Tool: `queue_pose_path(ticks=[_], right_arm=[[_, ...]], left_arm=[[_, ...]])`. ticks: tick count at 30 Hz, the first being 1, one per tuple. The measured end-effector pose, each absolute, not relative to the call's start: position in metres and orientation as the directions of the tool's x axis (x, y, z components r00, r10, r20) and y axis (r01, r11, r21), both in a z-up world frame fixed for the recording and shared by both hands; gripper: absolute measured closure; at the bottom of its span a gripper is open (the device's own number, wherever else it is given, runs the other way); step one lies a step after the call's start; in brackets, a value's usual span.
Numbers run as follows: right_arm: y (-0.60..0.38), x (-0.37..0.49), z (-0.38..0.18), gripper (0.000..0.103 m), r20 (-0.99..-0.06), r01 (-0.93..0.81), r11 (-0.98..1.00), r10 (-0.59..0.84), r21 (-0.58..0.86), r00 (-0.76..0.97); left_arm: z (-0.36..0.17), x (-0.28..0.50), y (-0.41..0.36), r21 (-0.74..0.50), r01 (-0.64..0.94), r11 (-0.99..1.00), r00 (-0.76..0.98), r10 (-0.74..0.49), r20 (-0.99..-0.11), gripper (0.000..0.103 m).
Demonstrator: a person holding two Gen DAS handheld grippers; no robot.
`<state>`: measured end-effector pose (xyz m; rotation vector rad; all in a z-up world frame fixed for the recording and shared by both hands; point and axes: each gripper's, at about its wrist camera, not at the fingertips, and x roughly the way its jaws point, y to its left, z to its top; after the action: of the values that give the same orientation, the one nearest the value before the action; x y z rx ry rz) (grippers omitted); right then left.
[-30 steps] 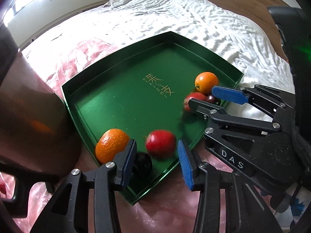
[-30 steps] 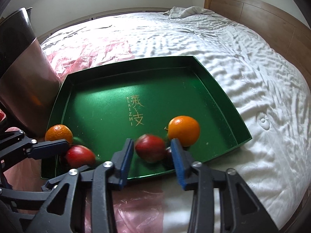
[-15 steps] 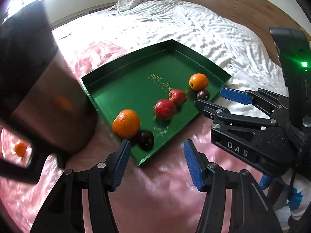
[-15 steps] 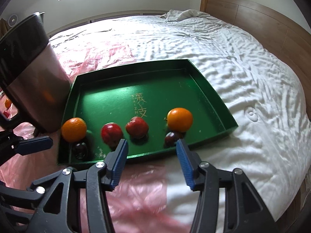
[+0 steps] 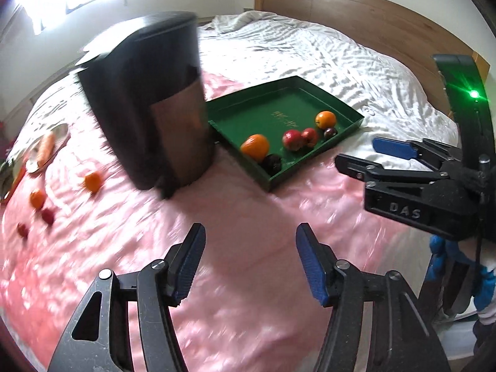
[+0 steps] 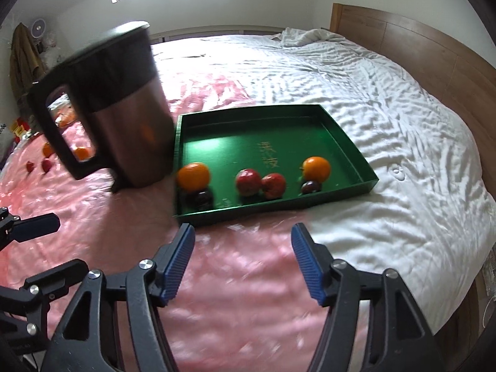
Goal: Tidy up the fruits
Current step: 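Withdraw both open tools from the tray back over the fruit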
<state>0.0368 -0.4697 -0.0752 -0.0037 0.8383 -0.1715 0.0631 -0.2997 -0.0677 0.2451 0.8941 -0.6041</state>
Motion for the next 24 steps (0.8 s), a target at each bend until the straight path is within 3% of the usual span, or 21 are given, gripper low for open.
queue_pose_path(ticks=[15, 24], right_arm=[[-0.367, -0.013, -0.065, 0.0, -0.709, 0.062, 0.998, -0.063, -0.027, 0.702], [-0.309, -0.024, -0.067, 0.0, -0.7, -0.001, 1.0, -0.005, -0.007, 0.714]], left_arm=[[-0.066, 0.011, -0.188, 0.013, 0.451, 0.893, 0.59, -0.286, -0.755, 0.048], [-0.075, -0.002, -0.128, 0.013, 0.363, 0.932, 0.585, -0.217, -0.781, 0.048]])
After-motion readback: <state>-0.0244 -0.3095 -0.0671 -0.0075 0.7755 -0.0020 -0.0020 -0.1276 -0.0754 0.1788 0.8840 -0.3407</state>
